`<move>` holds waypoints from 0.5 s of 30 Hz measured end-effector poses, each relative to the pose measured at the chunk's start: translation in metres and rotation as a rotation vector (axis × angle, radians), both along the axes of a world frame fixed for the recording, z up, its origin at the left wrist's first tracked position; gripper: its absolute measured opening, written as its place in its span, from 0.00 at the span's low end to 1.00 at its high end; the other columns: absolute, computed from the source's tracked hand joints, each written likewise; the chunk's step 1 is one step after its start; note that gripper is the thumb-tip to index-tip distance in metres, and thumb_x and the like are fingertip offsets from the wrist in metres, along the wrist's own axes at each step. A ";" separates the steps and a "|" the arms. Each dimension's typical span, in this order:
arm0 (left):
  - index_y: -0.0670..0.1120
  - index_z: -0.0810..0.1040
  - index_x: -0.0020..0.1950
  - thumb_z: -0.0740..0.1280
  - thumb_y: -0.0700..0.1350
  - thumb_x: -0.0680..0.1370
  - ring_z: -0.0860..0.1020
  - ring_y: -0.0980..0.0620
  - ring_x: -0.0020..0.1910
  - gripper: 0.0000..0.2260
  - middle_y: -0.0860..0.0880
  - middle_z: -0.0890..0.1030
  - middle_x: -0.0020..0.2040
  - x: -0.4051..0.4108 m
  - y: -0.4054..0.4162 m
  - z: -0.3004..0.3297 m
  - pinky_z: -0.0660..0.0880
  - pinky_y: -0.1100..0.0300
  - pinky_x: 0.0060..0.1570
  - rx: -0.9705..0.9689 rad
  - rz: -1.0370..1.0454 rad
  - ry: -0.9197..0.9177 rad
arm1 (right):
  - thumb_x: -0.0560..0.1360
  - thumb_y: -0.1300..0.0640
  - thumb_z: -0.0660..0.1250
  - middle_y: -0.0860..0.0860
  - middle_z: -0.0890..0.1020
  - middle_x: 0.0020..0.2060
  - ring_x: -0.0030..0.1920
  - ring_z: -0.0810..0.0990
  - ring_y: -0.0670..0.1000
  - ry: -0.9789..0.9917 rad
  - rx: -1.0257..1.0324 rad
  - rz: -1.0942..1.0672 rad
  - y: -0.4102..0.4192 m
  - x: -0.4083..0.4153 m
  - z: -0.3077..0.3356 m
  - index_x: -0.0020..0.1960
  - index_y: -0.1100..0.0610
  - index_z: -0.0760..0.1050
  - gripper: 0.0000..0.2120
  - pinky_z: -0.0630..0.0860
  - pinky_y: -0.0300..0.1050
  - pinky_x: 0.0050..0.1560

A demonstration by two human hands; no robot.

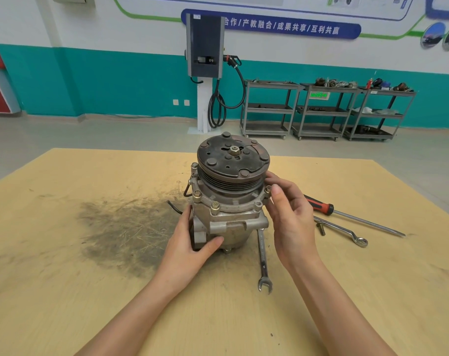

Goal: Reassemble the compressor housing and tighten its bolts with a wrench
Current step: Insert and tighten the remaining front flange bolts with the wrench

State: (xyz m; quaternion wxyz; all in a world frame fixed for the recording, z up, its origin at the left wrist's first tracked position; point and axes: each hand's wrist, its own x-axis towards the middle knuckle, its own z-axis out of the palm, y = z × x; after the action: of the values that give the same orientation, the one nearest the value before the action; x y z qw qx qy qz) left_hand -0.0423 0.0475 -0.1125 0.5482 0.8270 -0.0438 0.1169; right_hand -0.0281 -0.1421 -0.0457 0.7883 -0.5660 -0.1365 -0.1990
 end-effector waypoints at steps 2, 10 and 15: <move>0.52 0.60 0.79 0.75 0.51 0.73 0.72 0.64 0.68 0.39 0.61 0.75 0.68 -0.001 0.000 0.000 0.63 0.83 0.55 -0.011 -0.001 -0.002 | 0.77 0.58 0.65 0.51 0.81 0.60 0.63 0.78 0.51 -0.008 -0.019 0.006 0.000 0.000 0.000 0.51 0.55 0.80 0.06 0.75 0.48 0.61; 0.56 0.62 0.77 0.76 0.49 0.74 0.69 0.80 0.59 0.35 0.70 0.74 0.63 -0.001 0.000 0.000 0.64 0.84 0.53 -0.030 -0.001 -0.014 | 0.76 0.57 0.65 0.50 0.82 0.59 0.63 0.78 0.50 -0.003 -0.018 -0.004 0.001 -0.001 0.000 0.50 0.52 0.81 0.06 0.76 0.46 0.61; 0.53 0.62 0.78 0.76 0.49 0.74 0.70 0.76 0.62 0.36 0.67 0.75 0.64 0.000 0.001 -0.001 0.64 0.83 0.54 -0.030 -0.013 -0.022 | 0.78 0.63 0.64 0.50 0.82 0.59 0.62 0.79 0.49 0.004 -0.032 0.000 -0.001 0.000 0.001 0.50 0.56 0.79 0.05 0.77 0.46 0.61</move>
State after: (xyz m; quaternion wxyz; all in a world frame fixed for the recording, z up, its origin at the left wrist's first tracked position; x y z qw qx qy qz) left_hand -0.0427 0.0482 -0.1133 0.5608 0.8170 -0.0537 0.1232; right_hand -0.0284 -0.1434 -0.0447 0.7793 -0.5792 -0.1379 -0.1957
